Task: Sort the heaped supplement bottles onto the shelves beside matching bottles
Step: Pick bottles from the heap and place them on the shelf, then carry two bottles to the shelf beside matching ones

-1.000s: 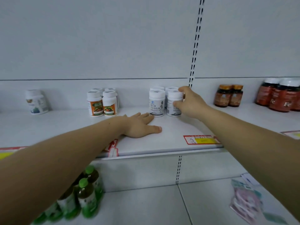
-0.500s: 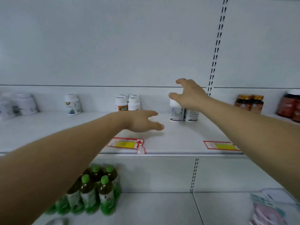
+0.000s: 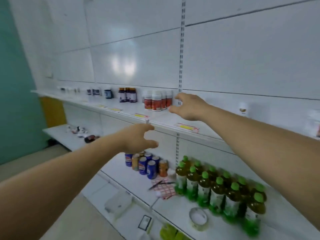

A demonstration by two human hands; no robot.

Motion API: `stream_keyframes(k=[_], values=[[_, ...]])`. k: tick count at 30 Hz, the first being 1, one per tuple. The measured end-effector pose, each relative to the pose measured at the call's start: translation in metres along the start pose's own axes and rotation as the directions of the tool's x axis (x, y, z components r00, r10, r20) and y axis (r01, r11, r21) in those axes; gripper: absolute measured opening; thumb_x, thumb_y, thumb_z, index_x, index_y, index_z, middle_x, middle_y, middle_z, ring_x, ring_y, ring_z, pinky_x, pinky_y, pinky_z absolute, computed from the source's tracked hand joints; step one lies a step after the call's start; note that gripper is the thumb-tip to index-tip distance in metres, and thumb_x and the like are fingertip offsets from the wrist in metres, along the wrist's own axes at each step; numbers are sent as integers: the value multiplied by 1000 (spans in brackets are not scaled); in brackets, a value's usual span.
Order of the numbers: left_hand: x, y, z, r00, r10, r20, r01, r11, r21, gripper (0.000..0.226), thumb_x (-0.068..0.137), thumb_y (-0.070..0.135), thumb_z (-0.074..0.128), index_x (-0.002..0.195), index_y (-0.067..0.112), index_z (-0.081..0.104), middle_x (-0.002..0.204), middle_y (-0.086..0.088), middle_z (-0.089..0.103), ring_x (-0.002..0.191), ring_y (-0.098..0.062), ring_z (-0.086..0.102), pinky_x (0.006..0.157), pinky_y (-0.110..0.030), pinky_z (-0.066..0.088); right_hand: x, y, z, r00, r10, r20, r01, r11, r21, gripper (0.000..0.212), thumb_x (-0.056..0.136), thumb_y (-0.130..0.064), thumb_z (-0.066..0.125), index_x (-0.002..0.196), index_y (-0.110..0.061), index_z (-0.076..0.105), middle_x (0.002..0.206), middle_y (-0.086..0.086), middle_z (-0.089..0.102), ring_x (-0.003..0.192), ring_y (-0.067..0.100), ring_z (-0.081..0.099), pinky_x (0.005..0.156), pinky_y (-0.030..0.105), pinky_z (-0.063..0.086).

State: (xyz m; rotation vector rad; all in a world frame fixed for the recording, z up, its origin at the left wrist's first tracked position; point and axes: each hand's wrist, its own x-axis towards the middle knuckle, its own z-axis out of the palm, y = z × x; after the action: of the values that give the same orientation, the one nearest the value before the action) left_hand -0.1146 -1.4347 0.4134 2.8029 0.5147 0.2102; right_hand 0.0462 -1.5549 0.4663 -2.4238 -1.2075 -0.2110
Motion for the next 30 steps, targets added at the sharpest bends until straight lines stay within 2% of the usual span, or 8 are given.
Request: stream_keyframes(k=[2, 6, 10, 13, 16, 22, 30], values=[[-15, -63, -7, 995, -102, -12, 102, 995, -10, 69, 87, 49, 58, 146, 26, 30, 153, 1, 30, 138, -19, 32, 110, -33, 27, 31, -56, 37, 996, -78, 52, 77, 997, 15, 64, 88, -57, 54, 140, -22, 41, 143, 5, 47, 124, 26, 48, 92, 31, 38], [-28, -167, -9, 967, -253, -9, 252, 965, -66, 69, 87, 49, 59, 146, 26, 31, 152, 0, 32, 134, -19, 37, 108, -32, 30, 86, -151, 111, 964, -224, 144, 216, 974, 74, 69, 89, -56, 54, 146, -23, 35, 150, 5, 39, 130, 26, 43, 100, 34, 36], [-12, -261, -1, 937, -349, 15, 349, 932, -101, 68, 87, 47, 59, 145, 24, 32, 152, 1, 32, 135, -17, 36, 108, -29, 30, 143, -216, 188, 917, -311, 249, 286, 949, 130, 69, 90, -55, 52, 148, -22, 33, 153, 4, 34, 135, 25, 37, 106, 37, 33], [17, -329, 4, 914, -405, 30, 406, 908, -98, 69, 87, 48, 59, 145, 24, 32, 152, 1, 32, 132, -17, 39, 108, -29, 32, 194, -247, 248, 890, -353, 289, 322, 935, 149, 67, 90, -53, 53, 146, -20, 35, 151, 6, 37, 132, 26, 40, 103, 37, 36], [55, -395, 5, 893, -450, 37, 451, 889, -77, 70, 86, 50, 59, 145, 23, 33, 151, 1, 34, 133, -18, 38, 109, -32, 32, 254, -271, 301, 876, -353, 328, 319, 935, 155, 64, 90, -53, 54, 142, -20, 38, 144, 8, 45, 124, 28, 47, 97, 38, 40], [124, -519, -10, 865, -496, 81, 501, 862, -72, 69, 87, 50, 57, 145, 22, 32, 152, 1, 32, 132, -20, 40, 108, -32, 32, 374, -313, 384, 852, -325, 411, 278, 945, 171, 59, 92, -47, 54, 144, -23, 39, 148, 5, 42, 129, 27, 43, 98, 32, 36], [218, -723, -24, 893, -434, 120, 444, 893, -75, 69, 88, 48, 58, 146, 20, 32, 153, 0, 30, 138, -20, 31, 112, -33, 28, 524, -380, 522, 887, -163, 433, 117, 985, 129, 64, 87, -52, 57, 141, -21, 42, 142, 8, 48, 122, 28, 49, 93, 32, 41]])
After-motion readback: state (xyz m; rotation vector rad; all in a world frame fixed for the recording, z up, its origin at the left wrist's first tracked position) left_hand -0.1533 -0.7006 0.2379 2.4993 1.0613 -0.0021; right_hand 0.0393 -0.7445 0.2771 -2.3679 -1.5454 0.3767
